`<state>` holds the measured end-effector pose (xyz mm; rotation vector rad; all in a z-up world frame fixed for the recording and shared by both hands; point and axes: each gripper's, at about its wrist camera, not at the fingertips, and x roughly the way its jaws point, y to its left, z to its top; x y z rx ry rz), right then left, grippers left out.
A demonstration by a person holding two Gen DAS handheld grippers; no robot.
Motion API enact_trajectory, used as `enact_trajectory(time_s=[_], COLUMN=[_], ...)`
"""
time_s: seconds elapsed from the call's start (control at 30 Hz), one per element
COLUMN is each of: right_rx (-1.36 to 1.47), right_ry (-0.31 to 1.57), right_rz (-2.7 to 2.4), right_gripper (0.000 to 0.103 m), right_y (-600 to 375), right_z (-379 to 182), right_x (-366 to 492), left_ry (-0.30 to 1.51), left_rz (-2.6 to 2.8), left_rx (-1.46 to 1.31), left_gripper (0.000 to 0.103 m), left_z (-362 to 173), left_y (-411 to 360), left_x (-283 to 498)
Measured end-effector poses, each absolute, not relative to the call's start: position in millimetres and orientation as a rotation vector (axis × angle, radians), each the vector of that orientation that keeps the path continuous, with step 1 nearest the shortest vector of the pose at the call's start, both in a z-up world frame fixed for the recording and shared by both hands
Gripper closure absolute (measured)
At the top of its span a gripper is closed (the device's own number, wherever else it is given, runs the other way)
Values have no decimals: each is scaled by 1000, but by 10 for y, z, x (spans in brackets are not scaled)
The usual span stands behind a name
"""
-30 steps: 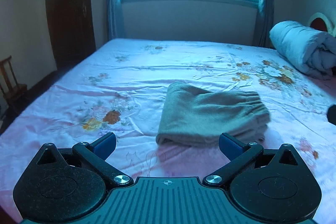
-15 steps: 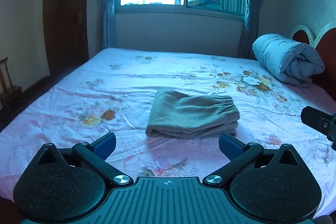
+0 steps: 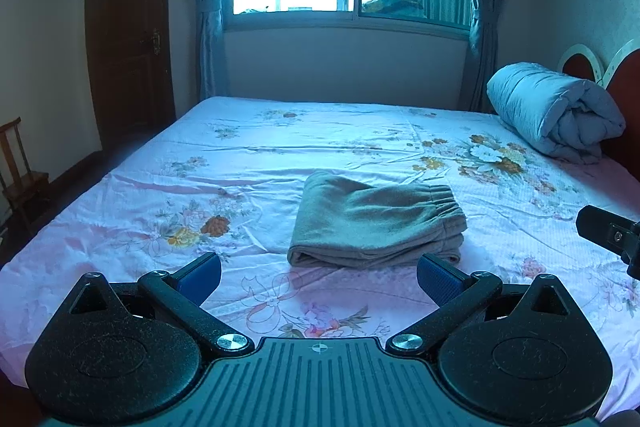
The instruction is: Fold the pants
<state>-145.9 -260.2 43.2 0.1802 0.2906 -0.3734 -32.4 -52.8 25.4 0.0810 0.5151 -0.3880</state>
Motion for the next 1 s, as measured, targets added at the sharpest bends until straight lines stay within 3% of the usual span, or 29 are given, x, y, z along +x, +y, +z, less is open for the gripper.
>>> enact_trajectory(time_s=[0.03, 1.0], right_rx=[182, 190], right_ry=[292, 344], right_rz=[-377, -374], right_gripper=[6, 6], right_y=[-2607, -2671], right_z=[426, 351], right_x=[-1452, -1326], left_ry=[516, 541], left_rz=[-389, -392], left_rx=[82, 99], left_gripper=[0, 0], left_z=[250, 187], left_y=[-532, -640], left_x=[-315, -216])
